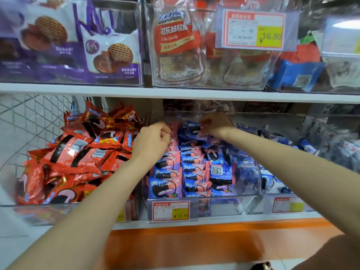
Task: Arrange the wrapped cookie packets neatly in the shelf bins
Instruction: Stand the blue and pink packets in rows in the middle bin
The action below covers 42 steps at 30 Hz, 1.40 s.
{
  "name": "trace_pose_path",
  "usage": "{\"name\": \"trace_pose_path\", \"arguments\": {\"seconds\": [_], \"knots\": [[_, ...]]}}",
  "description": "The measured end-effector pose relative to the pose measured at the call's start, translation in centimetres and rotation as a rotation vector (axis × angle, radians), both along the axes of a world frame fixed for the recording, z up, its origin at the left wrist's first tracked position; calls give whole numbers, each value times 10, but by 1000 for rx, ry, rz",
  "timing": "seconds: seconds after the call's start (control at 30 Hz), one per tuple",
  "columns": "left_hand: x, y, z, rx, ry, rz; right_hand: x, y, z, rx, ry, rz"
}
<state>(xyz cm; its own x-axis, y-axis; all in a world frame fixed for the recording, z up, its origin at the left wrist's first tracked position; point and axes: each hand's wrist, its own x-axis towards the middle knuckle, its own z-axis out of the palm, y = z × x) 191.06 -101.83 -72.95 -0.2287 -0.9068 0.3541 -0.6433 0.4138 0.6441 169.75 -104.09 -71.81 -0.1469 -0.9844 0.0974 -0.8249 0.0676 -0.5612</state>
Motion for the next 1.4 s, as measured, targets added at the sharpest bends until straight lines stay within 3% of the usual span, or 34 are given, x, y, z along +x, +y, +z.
{"name": "trace_pose_path", "arguments": {"seconds": [0.13,0.3,0.73,0.93,1.07,1.23,1.4], "knots": [[1,3,-1,-73,-12,-30,19,-23,-24,12,119,-1],[10,2,3,-149,-53,68,20,-29,-38,-87,454,-63],[17,4,-1,-156,-128,62,23,-34,-42,-121,541,-62],[12,9,-6,-157,-168,-174,14,-23,-24,-113,546,14],[7,11,-11,-188,-288,-260,-18,-19,7,-107,696,-36],[2,4,-7,-138,-330,-276,-44,-22,7,50,903,-4],[-18,-25,6,-66,-444,-276,-44,-29,2,38,952,36]]}}
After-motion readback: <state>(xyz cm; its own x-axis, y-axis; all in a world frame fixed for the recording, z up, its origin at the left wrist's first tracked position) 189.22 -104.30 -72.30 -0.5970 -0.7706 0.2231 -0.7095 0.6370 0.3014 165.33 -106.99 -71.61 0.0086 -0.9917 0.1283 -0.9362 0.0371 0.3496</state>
